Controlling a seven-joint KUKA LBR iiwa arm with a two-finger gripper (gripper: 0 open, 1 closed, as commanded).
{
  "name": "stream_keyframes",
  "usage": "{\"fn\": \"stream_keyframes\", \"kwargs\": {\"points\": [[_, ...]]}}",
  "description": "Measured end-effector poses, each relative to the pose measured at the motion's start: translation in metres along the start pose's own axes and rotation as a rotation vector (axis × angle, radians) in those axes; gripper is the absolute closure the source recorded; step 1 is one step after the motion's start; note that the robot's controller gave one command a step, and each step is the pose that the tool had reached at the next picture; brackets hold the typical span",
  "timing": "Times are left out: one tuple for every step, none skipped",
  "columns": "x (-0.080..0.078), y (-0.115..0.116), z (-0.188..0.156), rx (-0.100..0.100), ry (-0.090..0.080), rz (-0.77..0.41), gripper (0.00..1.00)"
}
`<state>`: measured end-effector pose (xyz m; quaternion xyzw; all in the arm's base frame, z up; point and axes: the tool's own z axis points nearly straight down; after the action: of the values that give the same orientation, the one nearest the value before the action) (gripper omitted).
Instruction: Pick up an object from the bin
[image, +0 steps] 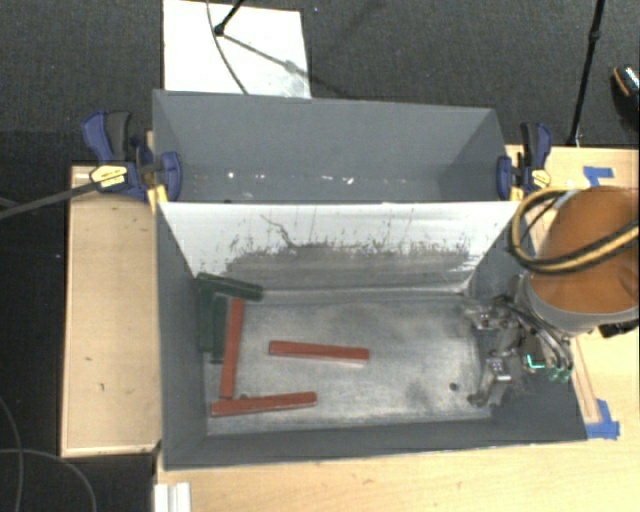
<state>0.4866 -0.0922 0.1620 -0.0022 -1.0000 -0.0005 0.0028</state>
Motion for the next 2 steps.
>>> {"fn": "stream_keyframes", "kwargs": {"points": [[-0.007,0.105,0.094,-0.002,-0.005,-0.192,0.0],[-0.029,0.195,0.06,-0.003,-0.013,-0.298,0.0]]}}
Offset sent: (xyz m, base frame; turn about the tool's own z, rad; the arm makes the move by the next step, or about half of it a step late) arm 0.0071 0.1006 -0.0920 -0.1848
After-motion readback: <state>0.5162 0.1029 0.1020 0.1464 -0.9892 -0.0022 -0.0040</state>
